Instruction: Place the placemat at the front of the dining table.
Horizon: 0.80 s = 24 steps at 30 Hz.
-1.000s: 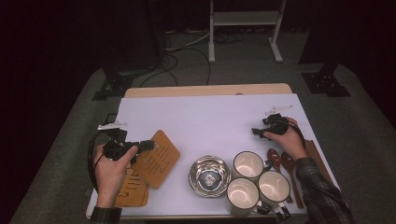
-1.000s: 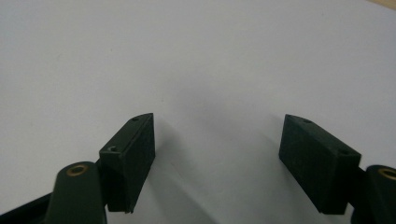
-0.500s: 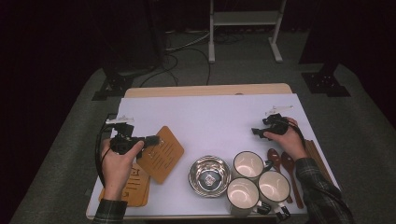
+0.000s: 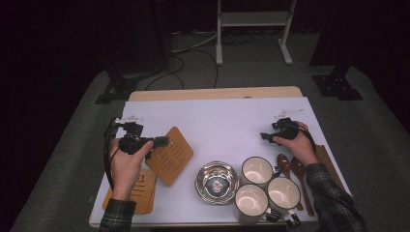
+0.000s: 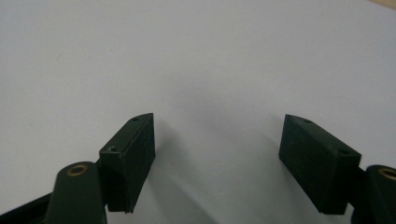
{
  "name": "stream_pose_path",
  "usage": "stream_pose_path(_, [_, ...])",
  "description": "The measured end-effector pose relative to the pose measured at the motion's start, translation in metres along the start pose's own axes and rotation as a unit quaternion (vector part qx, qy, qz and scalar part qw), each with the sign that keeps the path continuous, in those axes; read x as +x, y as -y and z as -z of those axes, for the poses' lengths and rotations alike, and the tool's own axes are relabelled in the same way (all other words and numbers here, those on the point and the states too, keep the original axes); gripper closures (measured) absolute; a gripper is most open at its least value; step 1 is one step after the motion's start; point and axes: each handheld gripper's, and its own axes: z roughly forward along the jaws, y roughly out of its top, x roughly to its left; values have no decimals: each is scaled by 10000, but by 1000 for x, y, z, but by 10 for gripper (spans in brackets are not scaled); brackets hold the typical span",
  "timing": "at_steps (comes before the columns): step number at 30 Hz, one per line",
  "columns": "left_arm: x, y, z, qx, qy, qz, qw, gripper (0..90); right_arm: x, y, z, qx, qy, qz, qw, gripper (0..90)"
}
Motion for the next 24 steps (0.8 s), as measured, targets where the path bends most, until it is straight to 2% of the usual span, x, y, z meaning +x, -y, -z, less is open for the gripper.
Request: stream_pose_path(24, [0, -21, -22, -72, 108, -69, 9999, 864, 0, 0, 0, 3, 13, 11, 10000, 253])
